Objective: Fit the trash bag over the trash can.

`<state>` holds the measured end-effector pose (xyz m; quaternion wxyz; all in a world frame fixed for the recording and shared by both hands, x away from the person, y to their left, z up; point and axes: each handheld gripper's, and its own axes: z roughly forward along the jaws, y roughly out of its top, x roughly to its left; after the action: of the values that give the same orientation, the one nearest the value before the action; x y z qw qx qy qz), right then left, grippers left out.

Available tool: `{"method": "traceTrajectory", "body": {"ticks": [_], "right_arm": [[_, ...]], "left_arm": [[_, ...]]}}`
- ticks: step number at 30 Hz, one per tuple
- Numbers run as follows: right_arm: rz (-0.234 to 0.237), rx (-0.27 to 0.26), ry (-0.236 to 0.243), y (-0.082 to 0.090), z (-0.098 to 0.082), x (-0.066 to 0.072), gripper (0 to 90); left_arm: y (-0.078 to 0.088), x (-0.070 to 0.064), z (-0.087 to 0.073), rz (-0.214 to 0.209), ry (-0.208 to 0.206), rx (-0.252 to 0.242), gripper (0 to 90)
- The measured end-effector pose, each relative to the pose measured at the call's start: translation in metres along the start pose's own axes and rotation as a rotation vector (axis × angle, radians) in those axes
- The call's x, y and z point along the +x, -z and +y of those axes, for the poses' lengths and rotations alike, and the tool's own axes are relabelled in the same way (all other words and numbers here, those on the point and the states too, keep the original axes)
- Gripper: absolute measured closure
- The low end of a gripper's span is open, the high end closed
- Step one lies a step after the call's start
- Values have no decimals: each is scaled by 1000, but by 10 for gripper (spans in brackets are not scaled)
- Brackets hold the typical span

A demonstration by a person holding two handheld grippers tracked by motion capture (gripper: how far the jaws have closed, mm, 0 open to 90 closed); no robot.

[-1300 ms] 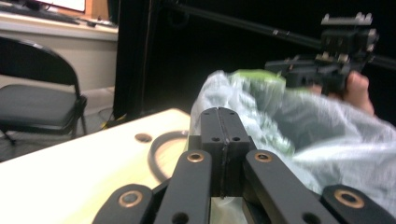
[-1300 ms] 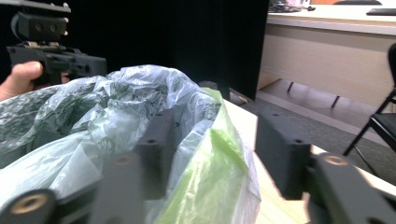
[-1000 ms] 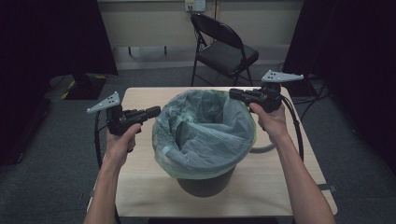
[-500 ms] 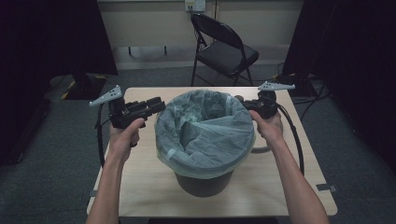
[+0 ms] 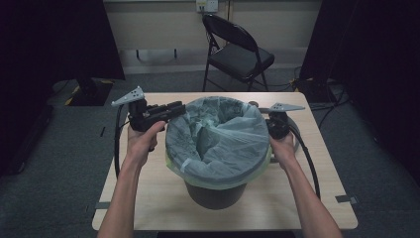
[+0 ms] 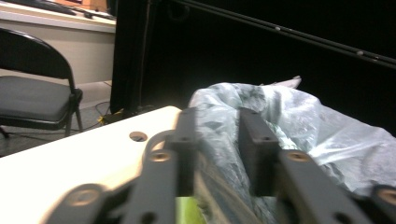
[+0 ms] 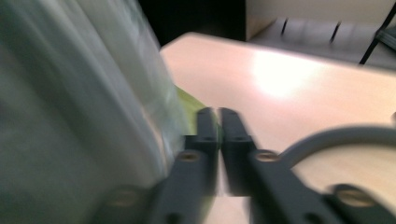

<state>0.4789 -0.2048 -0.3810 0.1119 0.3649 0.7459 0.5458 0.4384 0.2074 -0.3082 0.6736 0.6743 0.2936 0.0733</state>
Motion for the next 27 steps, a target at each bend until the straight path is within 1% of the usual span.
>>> {"method": "traceTrajectory", "body": {"ticks": [1,3,7,11,14,15,17,19,21,22,23,24,25,27], "right_arm": [[-2,-14,8,5,6,1,706],[-25,-41,28,14,18,3,650],[-44,-99,46,32,37,7,600],[-41,-146,71,46,49,14,584],[-38,-157,77,51,52,17,562],[-37,-153,80,51,52,18,552],[-37,-149,83,50,52,18,538],[-35,-150,70,49,53,17,514],[-33,-158,59,50,57,17,475],[-26,-161,67,51,61,18,468],[-23,-166,77,52,64,19,463],[-22,-165,87,53,68,22,448],[-24,-163,100,55,73,24,428],[-20,-174,120,58,81,31,419]], "left_arm": [[2,1,1,-2,-3,-11,804],[5,3,2,-1,-14,-11,900],[12,4,-2,12,-13,-18,900],[21,8,-13,29,0,-21,900],[24,11,-25,40,7,-18,900],[24,13,-30,46,20,-18,900],[23,15,-34,41,27,-9,900],[21,16,-35,37,30,-5,900],[21,16,-30,37,21,-6,900],[22,15,-27,38,24,-16,865],[22,14,-23,45,29,-26,786],[23,12,-19,45,28,-34,730],[24,10,-15,40,27,-48,699],[24,5,-6,36,20,-55,608]]}}
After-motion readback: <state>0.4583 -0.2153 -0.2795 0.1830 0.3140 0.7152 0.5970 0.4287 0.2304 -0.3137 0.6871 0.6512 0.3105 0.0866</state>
